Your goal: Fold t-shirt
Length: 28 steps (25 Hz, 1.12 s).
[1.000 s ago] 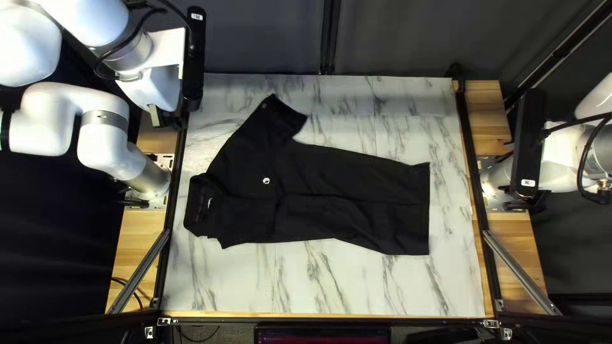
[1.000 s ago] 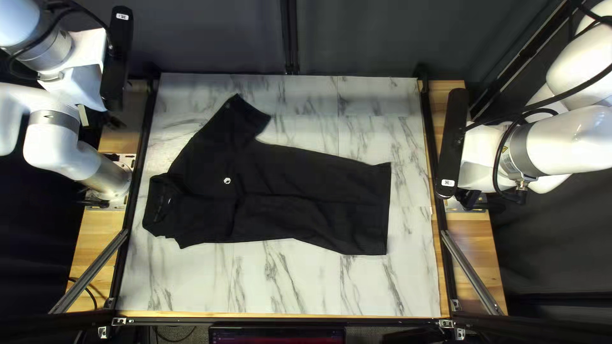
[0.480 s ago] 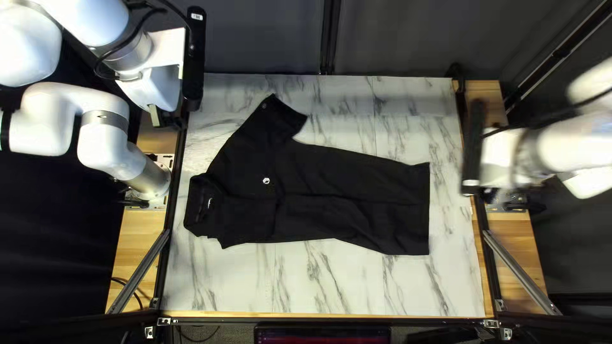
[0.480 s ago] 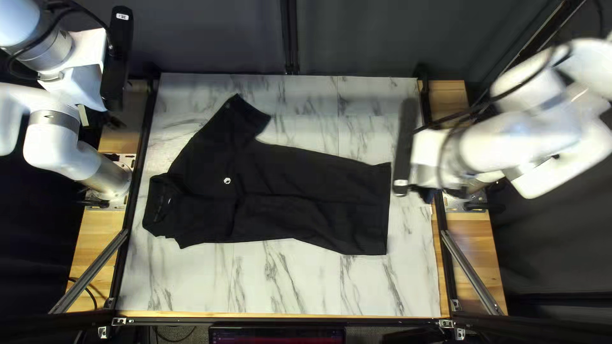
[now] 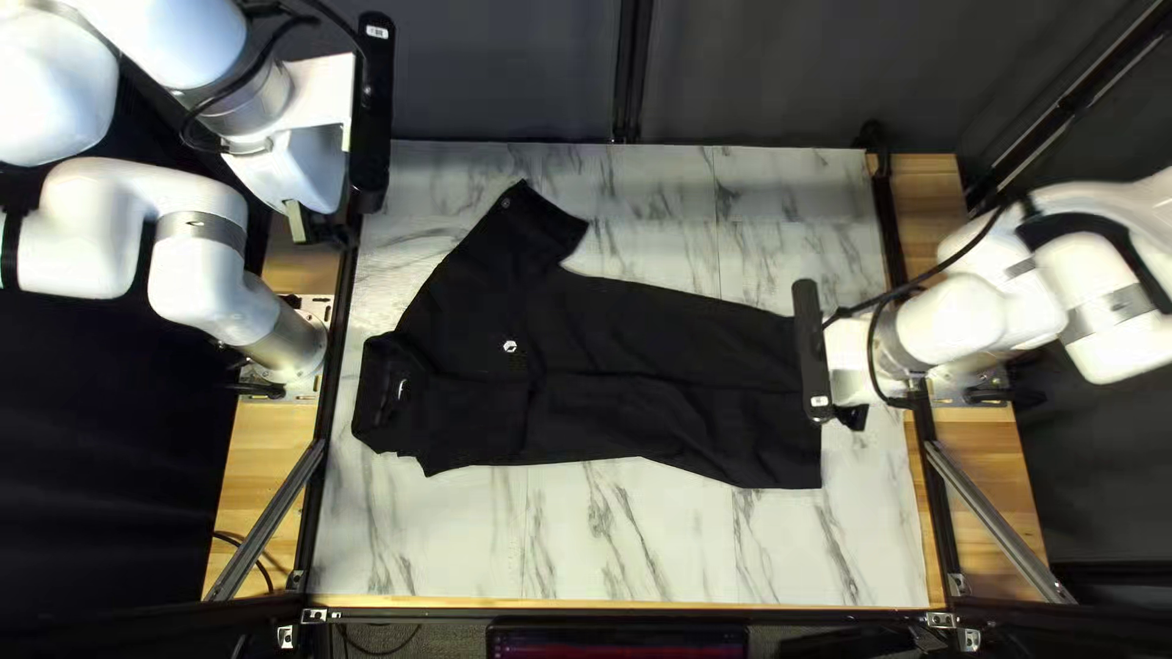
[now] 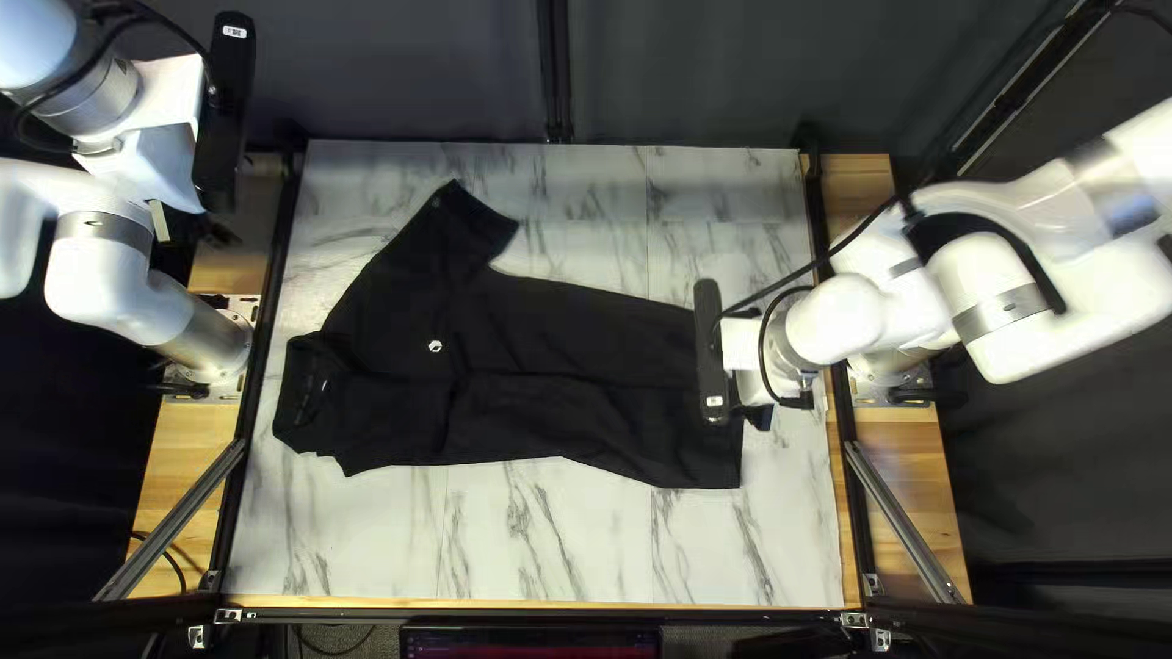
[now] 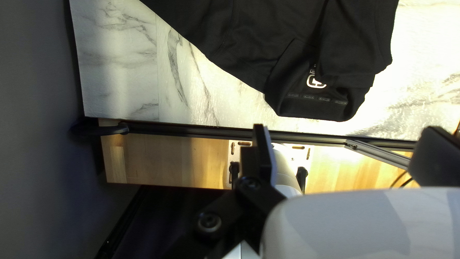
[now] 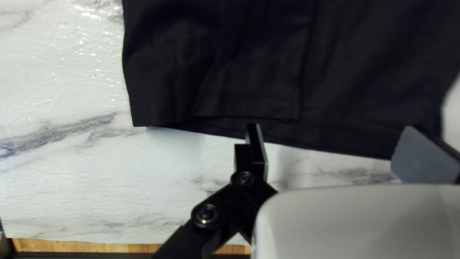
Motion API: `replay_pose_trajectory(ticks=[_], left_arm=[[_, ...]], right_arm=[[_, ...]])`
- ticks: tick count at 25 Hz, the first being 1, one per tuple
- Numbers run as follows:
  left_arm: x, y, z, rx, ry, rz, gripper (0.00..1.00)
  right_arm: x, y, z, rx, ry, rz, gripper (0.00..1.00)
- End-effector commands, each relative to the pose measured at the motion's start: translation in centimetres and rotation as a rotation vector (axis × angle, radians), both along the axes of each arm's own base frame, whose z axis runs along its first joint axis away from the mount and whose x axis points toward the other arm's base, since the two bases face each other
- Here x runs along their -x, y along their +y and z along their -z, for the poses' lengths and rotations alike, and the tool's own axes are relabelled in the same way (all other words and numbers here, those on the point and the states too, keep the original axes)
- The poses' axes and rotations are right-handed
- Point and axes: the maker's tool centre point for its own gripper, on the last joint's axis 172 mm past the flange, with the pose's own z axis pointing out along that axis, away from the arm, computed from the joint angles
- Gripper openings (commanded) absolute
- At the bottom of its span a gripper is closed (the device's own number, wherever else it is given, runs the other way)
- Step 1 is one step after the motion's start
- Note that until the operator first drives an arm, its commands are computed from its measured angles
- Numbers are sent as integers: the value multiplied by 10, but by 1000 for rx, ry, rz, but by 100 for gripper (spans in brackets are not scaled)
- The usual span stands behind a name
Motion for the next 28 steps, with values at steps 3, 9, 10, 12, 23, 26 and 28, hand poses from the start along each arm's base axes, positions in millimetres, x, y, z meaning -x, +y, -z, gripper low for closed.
replay_pose_trajectory(ticks=[3, 9, 10, 12, 23, 26, 28], left_arm=[[0, 0, 0, 0, 0, 0, 100], [0, 0, 0, 0, 0, 0, 100], [0, 0, 0, 0, 0, 0, 100], [0, 0, 0, 0, 0, 0, 100], [0, 0, 0, 0, 0, 0, 100], [0, 0, 0, 0, 0, 0, 100], [0, 0, 0, 0, 0, 0, 100]], right_arm=[[-10, -10, 16, -63, 129, 12, 100], [-22, 0, 19, -123, 205, 9, 100], [-24, 3, 18, -128, 210, 8, 100], [-26, 10, 17, -133, 215, 6, 100], [-16, 18, 36, -119, 208, 25, 100], [-16, 17, 39, -108, 206, 32, 100], [-17, 17, 40, -103, 204, 35, 100]])
